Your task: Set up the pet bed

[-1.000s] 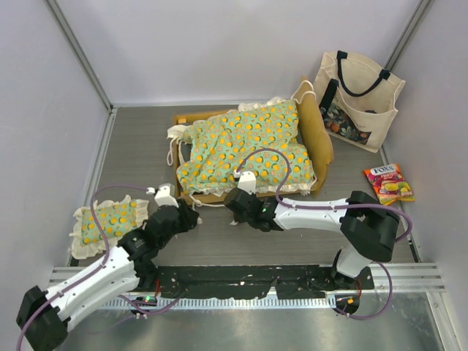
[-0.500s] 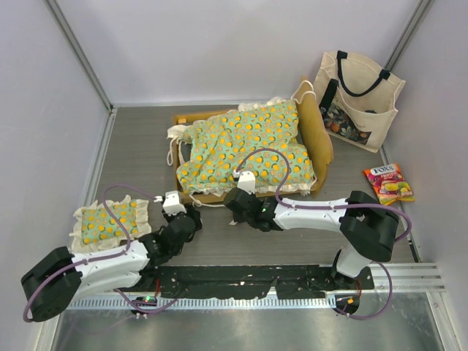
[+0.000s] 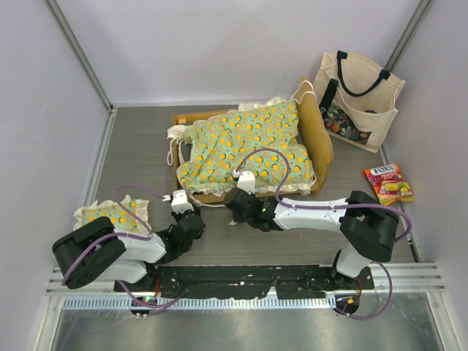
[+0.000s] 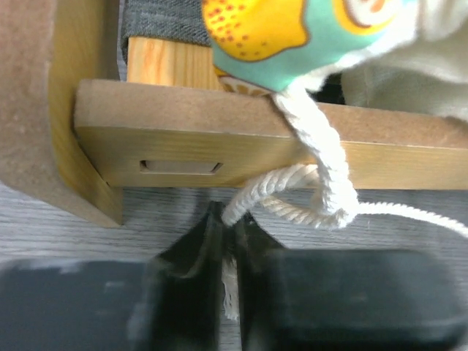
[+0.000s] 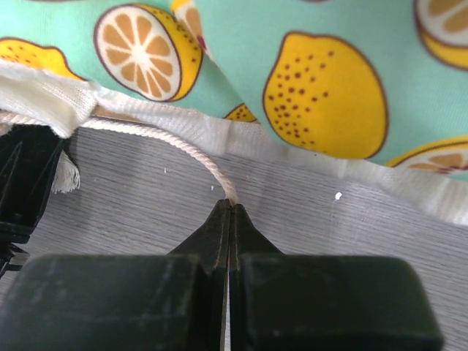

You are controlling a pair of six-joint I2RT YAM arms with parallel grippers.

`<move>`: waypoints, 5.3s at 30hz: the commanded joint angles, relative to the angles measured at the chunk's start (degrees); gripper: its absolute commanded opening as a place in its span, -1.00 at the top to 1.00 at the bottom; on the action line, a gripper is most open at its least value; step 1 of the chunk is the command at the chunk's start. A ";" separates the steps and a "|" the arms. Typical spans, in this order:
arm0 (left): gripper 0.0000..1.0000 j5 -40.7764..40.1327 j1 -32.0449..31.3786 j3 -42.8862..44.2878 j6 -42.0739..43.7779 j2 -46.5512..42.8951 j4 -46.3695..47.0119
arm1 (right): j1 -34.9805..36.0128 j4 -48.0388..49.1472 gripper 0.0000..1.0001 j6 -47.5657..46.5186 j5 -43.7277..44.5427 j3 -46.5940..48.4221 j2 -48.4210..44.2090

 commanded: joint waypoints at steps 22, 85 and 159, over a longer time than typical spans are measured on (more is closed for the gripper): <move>1.00 10.27 0.08 21.03 -13.11 -55.14 -76.55 | -0.51 1.05 0.99 -1.31 4.10 4.73 1.55; -0.74 27.05 27.32 40.03 4.73 -38.70 -83.16 | -10.78 -13.60 -0.32 -16.14 12.28 10.60 -28.24; 1.00 21.17 -11.09 70.45 46.05 26.78 -37.89 | -37.87 -26.55 -0.06 -15.01 -9.86 16.41 -36.76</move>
